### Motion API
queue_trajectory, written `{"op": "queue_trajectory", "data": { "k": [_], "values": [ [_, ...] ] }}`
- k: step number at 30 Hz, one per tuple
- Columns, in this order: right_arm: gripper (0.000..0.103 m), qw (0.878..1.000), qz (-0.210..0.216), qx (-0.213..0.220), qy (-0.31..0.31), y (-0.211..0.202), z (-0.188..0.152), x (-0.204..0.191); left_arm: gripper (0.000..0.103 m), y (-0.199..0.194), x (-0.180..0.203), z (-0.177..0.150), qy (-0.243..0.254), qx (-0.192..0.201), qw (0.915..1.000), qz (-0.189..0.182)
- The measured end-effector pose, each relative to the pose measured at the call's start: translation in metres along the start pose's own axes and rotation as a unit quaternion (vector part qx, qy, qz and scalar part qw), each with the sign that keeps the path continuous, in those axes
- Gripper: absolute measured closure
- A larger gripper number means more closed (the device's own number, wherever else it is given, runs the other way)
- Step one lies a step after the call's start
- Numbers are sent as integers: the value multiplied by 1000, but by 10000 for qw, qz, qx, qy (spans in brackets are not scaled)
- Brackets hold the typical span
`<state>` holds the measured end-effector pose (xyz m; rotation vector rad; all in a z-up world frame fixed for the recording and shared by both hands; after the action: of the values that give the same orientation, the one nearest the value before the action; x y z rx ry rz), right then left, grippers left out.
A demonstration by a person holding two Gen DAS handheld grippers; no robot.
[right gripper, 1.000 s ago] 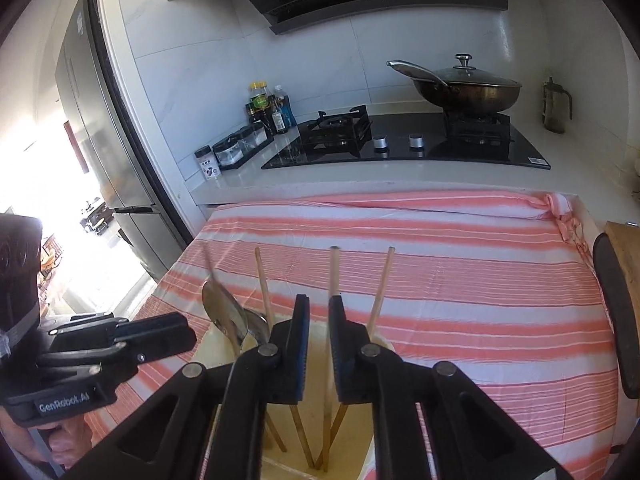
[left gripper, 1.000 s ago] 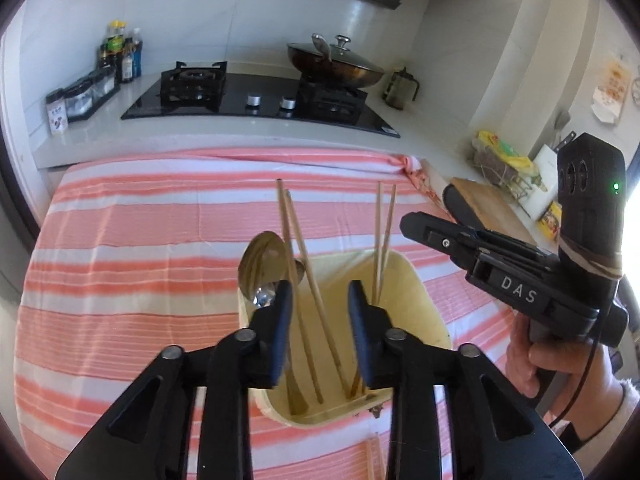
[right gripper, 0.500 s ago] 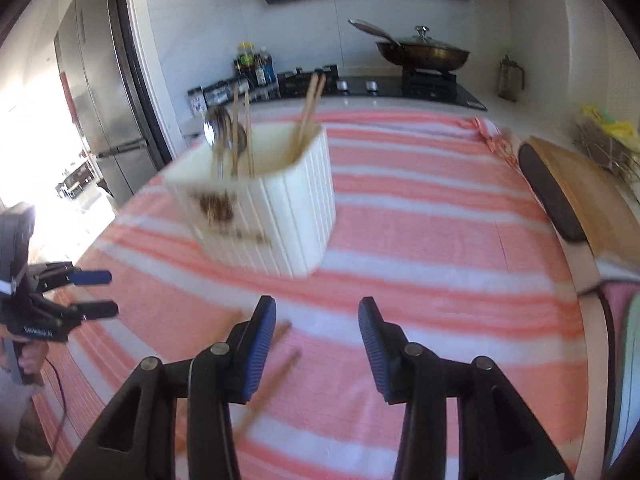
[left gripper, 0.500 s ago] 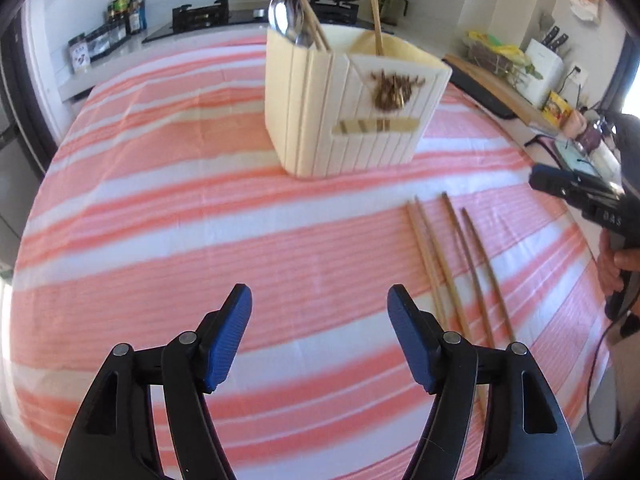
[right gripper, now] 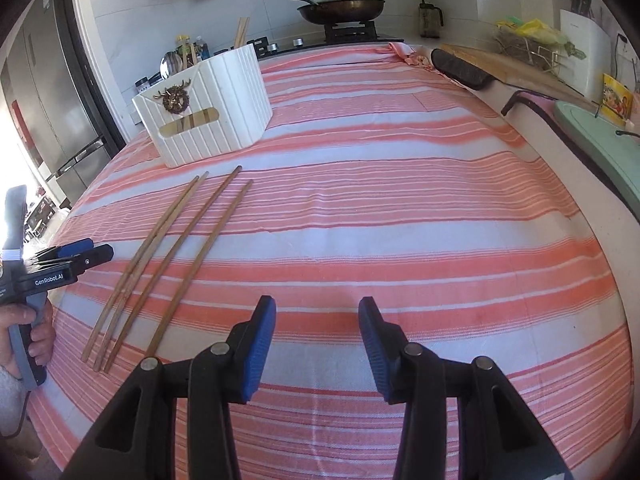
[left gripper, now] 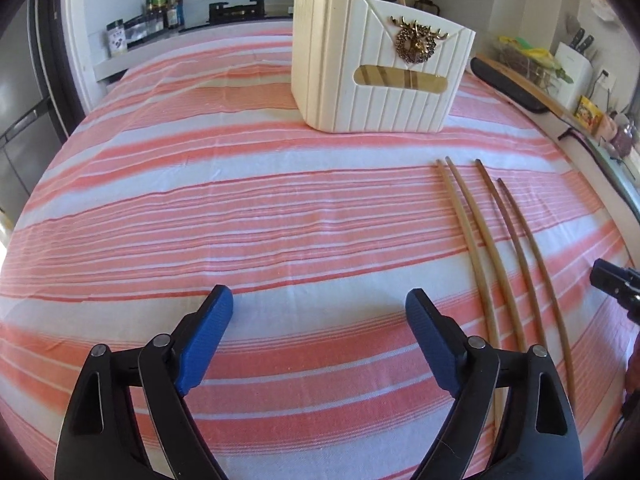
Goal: Organize utensils
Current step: 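Move both tools back over the remaining chopsticks on the cloth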
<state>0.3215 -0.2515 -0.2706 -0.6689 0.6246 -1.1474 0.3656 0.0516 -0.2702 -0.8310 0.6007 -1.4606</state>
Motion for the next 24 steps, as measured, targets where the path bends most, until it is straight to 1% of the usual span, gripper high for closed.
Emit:
{"op": "queue_trajectory", "data": {
  "k": [2, 4, 11, 24],
  "values": [
    [59, 10000, 13, -2, 41, 2, -1, 0, 6, 3, 4, -2, 125, -52, 9999, 41],
    [59, 9999, 62, -1, 113, 2, -1, 2, 5, 4, 7, -3, 231, -80, 9996, 146],
    [59, 9991, 248, 66, 343, 2, -1, 7, 4, 3, 7, -4, 238, -85, 9996, 160],
    [59, 9995, 147, 45, 263, 3, -2, 6, 4, 3, 7, -4, 245, -90, 9995, 162]
  ]
}}
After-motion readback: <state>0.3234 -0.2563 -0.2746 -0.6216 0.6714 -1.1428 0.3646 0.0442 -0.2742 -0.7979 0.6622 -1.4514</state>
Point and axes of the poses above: each gripper's, at about its wrist camera, not at the fingertips, and y roughly the way its jaws point, x to its right, z to its top, the point moved 7 cm from there along y, roughly the way its jaws point, and after that the axes turned 5 degrees about -y, right-handed, at the moved point
